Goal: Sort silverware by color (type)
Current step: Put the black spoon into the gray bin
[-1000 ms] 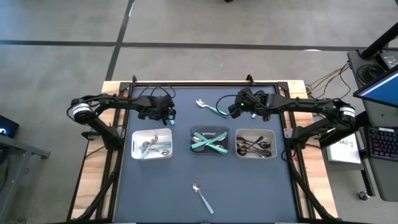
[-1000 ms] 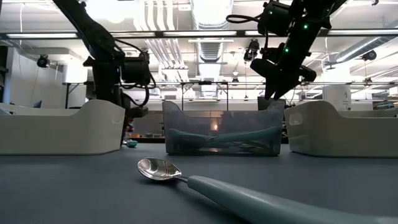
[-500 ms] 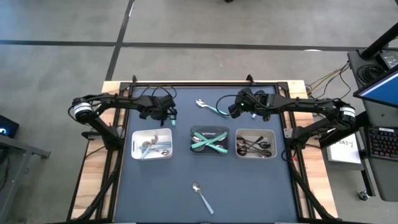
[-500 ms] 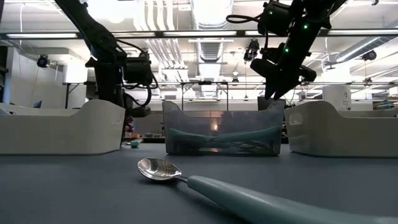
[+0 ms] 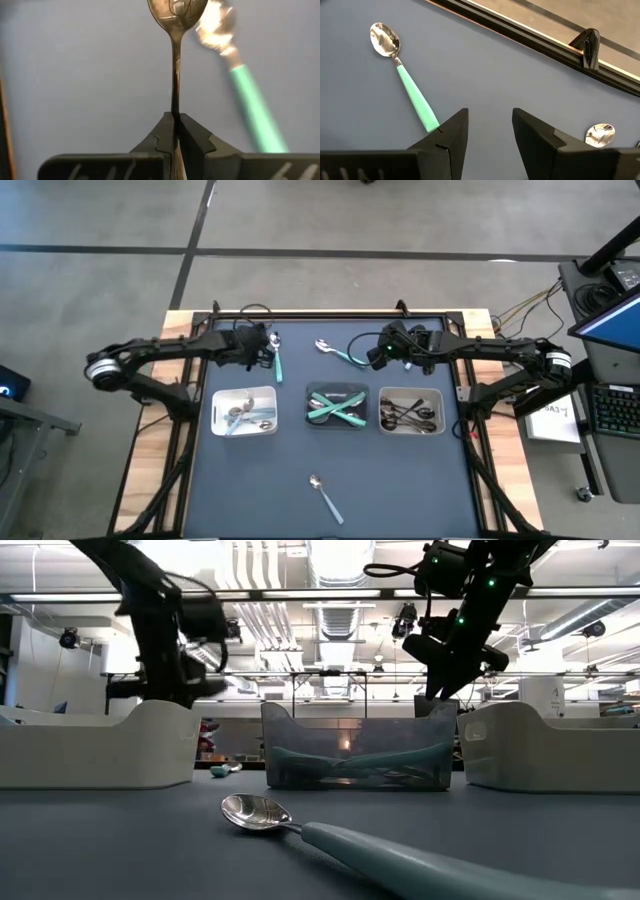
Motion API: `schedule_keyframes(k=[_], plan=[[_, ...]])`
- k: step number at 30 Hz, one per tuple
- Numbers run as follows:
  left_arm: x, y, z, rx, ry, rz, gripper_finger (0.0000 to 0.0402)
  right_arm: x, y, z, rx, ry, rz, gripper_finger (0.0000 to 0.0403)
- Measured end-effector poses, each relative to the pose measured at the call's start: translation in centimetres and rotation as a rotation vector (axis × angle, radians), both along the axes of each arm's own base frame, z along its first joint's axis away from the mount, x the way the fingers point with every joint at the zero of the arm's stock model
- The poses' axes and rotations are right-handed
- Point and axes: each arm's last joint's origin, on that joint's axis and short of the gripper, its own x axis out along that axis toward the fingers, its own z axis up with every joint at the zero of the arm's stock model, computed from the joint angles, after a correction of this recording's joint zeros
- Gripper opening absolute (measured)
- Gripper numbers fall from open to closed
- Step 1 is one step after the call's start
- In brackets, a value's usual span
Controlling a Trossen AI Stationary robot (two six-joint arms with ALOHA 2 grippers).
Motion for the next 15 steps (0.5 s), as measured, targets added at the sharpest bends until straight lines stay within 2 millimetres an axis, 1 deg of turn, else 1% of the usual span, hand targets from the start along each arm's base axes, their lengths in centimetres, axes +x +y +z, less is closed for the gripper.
schedule_keyframes(k=[3,7,11,15], plan=[[0.2,0.0,1.6,0.056,-0.104,-0.083,0.0001,0.0,0.0,0.0,0.0,0.0,0.0,0.0146],[1.1,0.2,3.5,0.136,-0.279,-0.191,0.0001,0.0,0.0,0.0,0.0,0.0,0.0,0.0146],[2.1,0.5,4.7,0.181,-0.444,-0.239,0.0,0.0,0.0,0.0,0.0,0.0,0.0,0.0146],[2.9,0.6,5.8,0.217,-0.562,-0.256,0.0,0.0,0.0,0.0,0.0,0.0,0.0,0.0146]])
